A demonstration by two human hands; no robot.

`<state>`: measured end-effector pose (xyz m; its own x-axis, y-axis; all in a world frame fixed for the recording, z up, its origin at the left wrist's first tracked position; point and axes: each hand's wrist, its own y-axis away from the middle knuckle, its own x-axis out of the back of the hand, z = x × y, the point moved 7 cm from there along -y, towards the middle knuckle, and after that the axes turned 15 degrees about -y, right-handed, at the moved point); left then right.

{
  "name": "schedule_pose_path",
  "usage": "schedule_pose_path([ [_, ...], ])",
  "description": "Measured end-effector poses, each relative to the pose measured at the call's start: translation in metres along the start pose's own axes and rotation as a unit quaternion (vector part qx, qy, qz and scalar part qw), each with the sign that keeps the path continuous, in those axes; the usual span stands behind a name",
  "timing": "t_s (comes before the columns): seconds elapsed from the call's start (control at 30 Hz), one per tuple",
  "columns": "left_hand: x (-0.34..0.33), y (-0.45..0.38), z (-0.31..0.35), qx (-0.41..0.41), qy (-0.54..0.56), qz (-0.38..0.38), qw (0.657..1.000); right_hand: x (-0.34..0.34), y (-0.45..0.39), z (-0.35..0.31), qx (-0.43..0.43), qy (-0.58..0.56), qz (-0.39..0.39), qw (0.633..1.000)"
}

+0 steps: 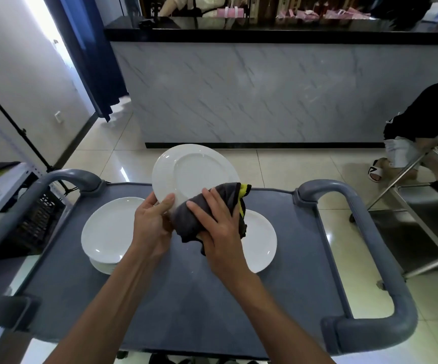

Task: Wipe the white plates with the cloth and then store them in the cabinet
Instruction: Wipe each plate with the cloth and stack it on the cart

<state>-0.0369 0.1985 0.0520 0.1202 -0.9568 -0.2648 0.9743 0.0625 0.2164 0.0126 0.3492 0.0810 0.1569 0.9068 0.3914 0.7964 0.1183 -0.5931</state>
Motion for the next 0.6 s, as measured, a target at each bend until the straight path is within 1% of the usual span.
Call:
schedule_pose_path([
  [0.1,-0.001,0.002,0.003,0.004,0.007,0.0,1.0,0.002,0.008,0.003,0.036,0.024,0.004,0.999],
  [0.17,-0.001,0.003,0.003,0.01,0.024,0.001,1.0,0.009,0.009,0.009,0.026,0.012,0.024,0.999],
  [0.3,0.005,0.002,0.005,0.019,0.04,-0.011,0.999,0.033,0.007,0.031,-0.073,-0.073,0.091,0.99],
  [0.37,0.007,0.002,0.006,0.017,0.034,-0.029,0.999,0.046,0.002,0.04,-0.116,-0.108,0.107,0.981],
  [0.5,0.009,0.003,0.007,0.015,0.007,-0.064,0.998,0.065,-0.02,0.047,-0.159,-0.167,0.116,0.966],
  [0.6,0.01,0.005,0.006,0.009,-0.025,-0.086,0.996,0.074,-0.037,0.053,-0.173,-0.155,0.109,0.966],
])
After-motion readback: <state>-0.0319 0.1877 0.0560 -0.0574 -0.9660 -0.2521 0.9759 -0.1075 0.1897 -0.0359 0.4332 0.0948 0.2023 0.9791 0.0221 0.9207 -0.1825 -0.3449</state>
